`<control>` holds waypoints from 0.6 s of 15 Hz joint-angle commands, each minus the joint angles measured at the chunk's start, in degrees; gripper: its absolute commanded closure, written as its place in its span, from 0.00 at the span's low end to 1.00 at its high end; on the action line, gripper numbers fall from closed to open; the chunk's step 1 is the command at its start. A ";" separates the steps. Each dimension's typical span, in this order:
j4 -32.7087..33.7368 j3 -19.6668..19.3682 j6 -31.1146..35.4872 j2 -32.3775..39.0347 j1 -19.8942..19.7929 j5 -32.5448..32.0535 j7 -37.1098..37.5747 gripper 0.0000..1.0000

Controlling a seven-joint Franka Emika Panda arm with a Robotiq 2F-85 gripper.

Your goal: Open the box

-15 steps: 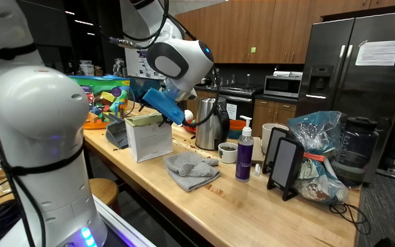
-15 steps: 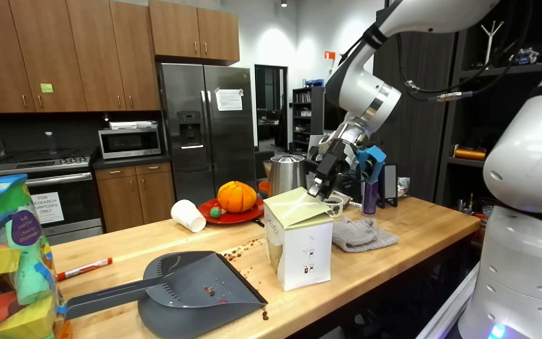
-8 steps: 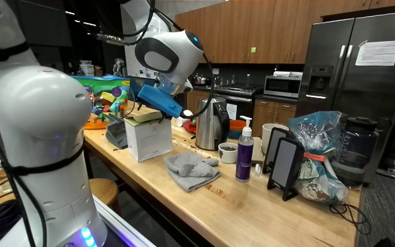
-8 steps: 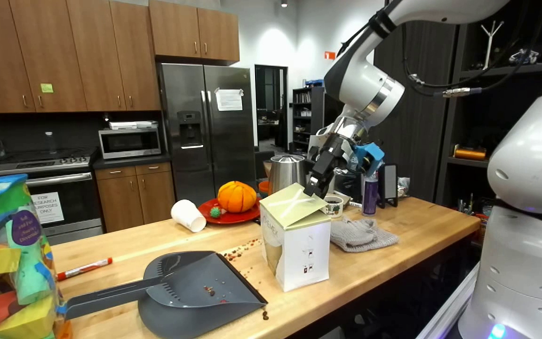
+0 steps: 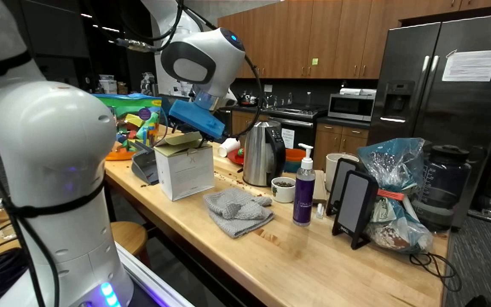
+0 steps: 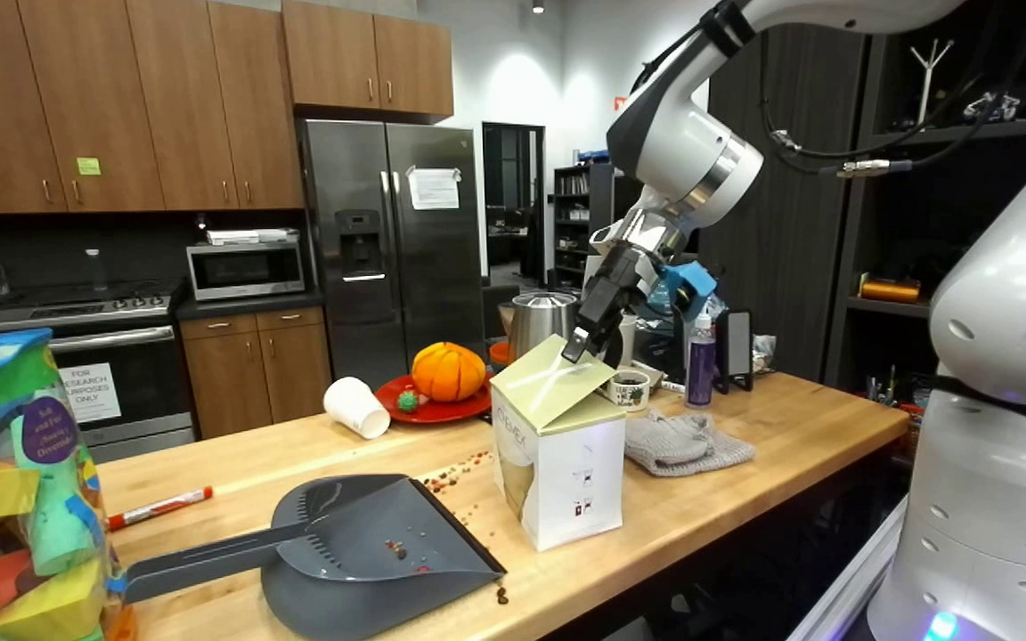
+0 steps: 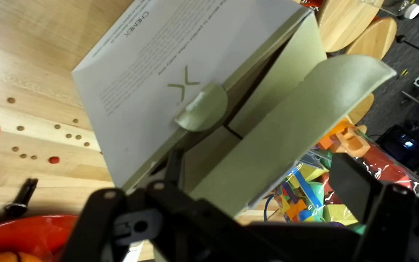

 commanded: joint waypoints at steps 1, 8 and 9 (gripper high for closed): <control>-1.14 0.34 1.89 -2.60 1.02 -0.16 2.11 0.00; -0.72 2.19 4.62 -4.79 2.48 -0.49 5.03 0.00; -0.73 2.40 5.15 -5.28 2.81 -0.53 5.48 0.00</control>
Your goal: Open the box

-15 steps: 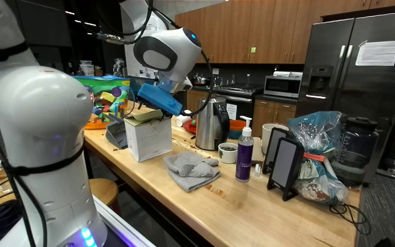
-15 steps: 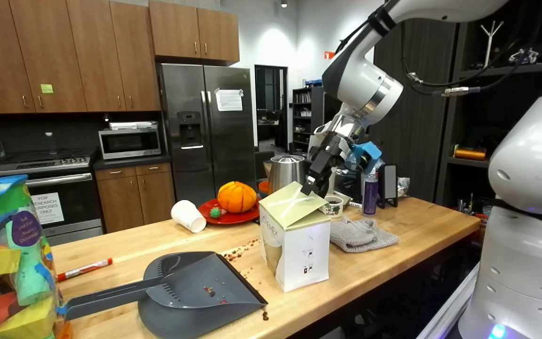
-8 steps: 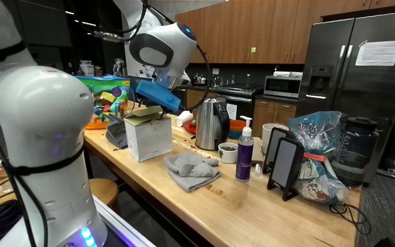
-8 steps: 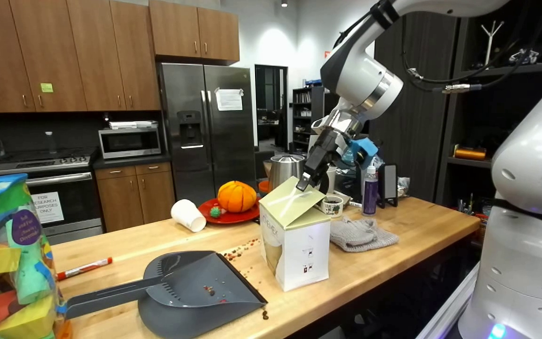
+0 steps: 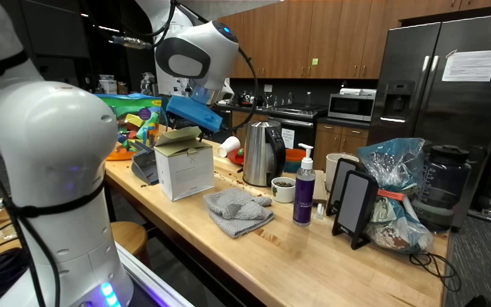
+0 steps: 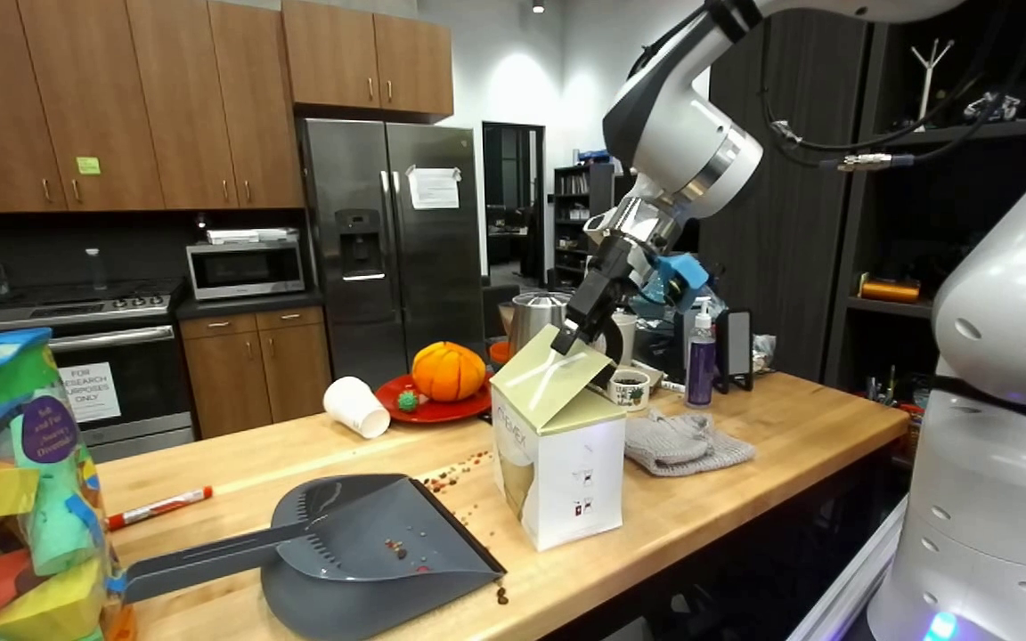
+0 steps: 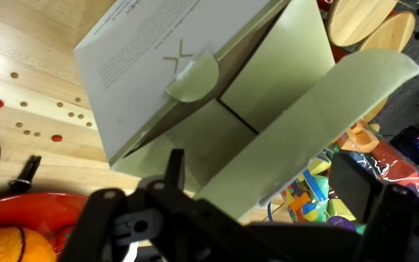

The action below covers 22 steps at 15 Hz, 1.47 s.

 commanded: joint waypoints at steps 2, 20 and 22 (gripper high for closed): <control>-0.80 1.48 2.92 -4.57 2.10 -0.70 4.36 0.00; -0.64 18.50 7.69 -12.41 -1.57 4.94 12.74 0.00; -0.56 19.94 7.58 -12.53 -1.62 6.17 13.04 0.00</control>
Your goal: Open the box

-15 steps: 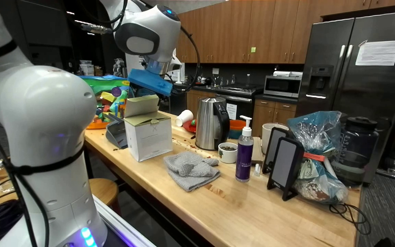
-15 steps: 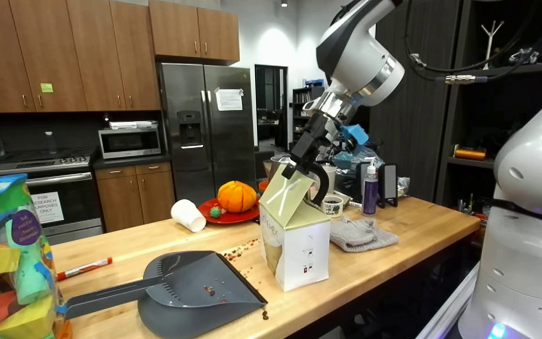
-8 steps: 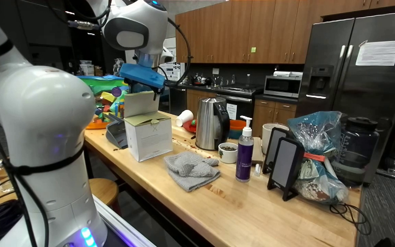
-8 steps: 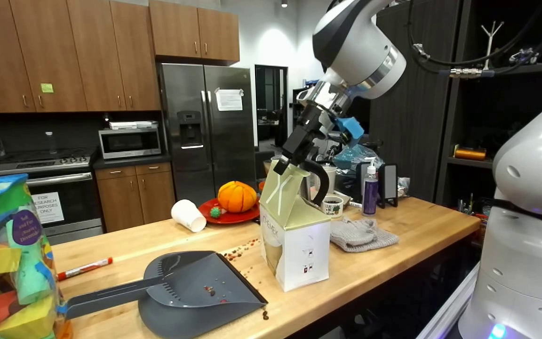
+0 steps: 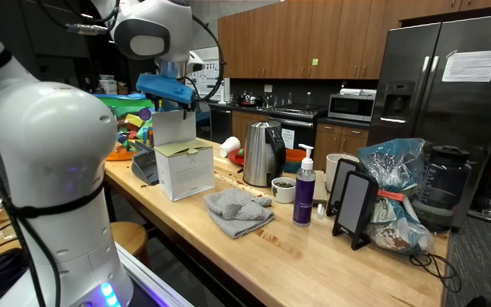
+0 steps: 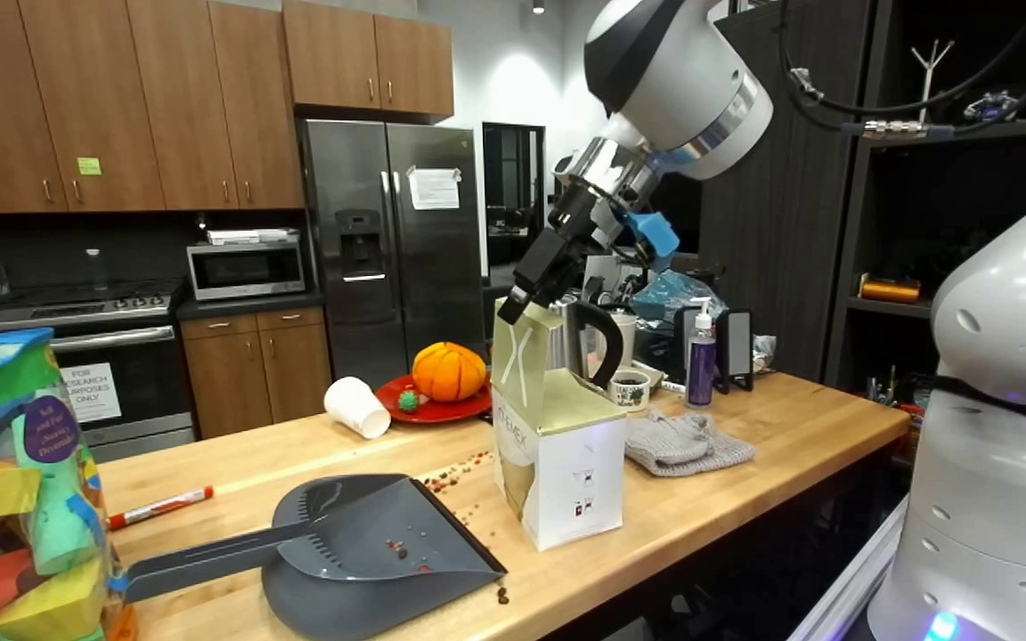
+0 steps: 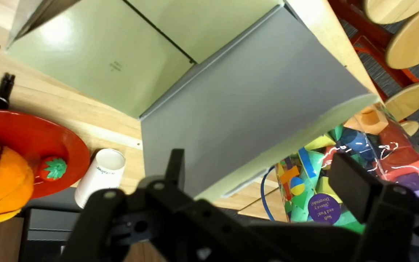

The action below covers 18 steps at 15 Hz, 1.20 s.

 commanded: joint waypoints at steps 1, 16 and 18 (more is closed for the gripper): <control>-0.54 3.07 0.22 -1.92 -0.85 2.65 1.11 0.00; -0.40 15.41 0.95 -2.27 -0.99 6.86 4.86 0.00; -0.42 16.74 1.05 -2.28 -0.85 7.19 5.08 0.00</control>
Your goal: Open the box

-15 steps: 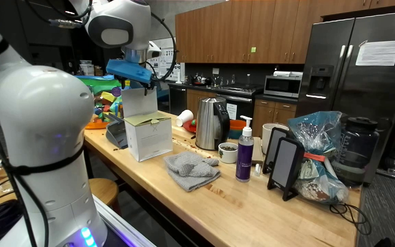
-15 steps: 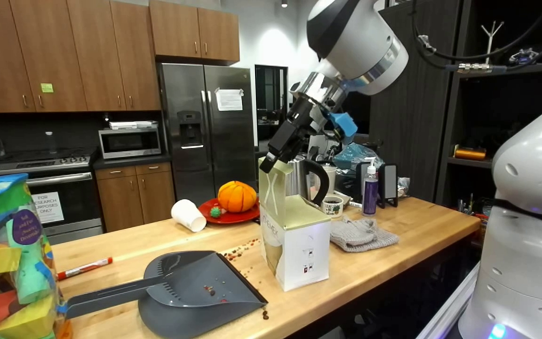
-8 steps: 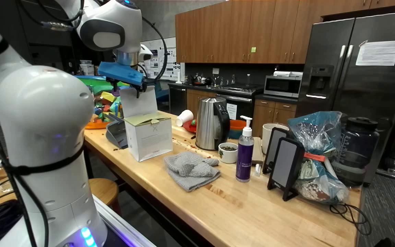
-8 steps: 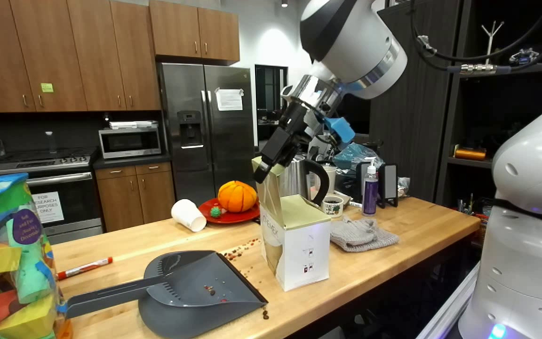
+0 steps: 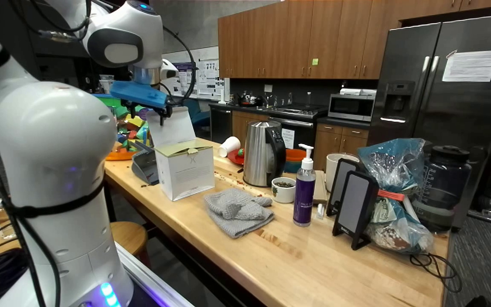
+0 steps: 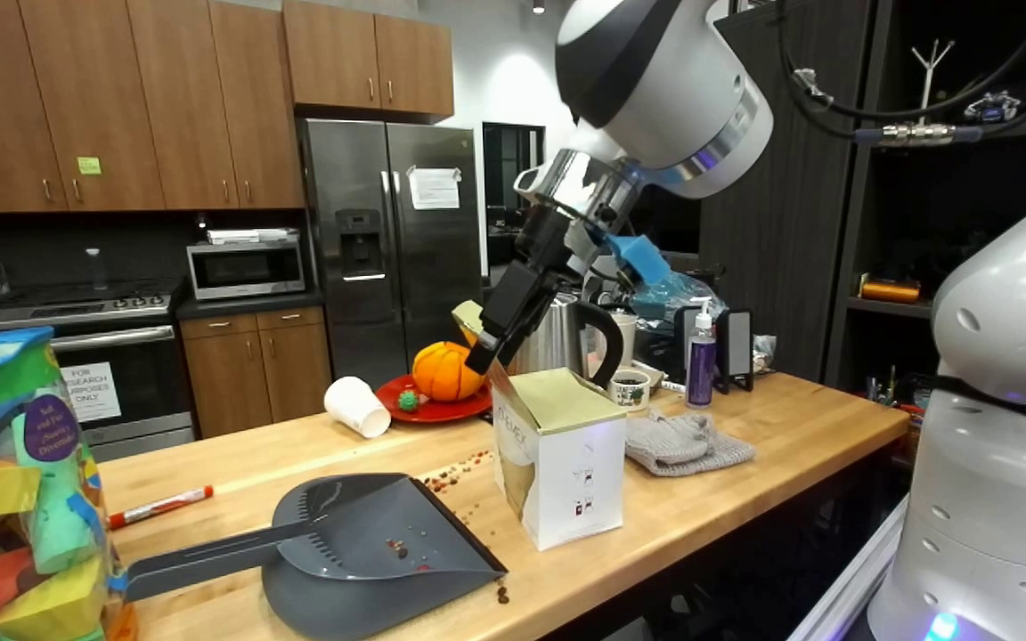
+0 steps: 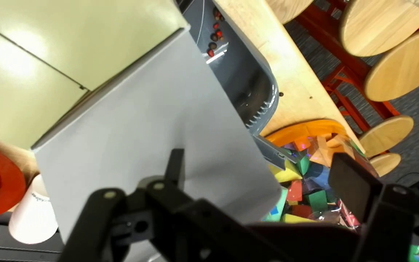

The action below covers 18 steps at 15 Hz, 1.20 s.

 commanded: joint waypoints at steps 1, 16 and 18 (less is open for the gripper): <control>-0.42 2.84 0.56 -1.31 -0.65 1.44 0.84 0.00; -0.23 3.19 3.69 4.03 -3.33 7.54 -10.62 0.00; -0.27 3.08 3.64 5.00 -3.37 8.84 -12.39 0.00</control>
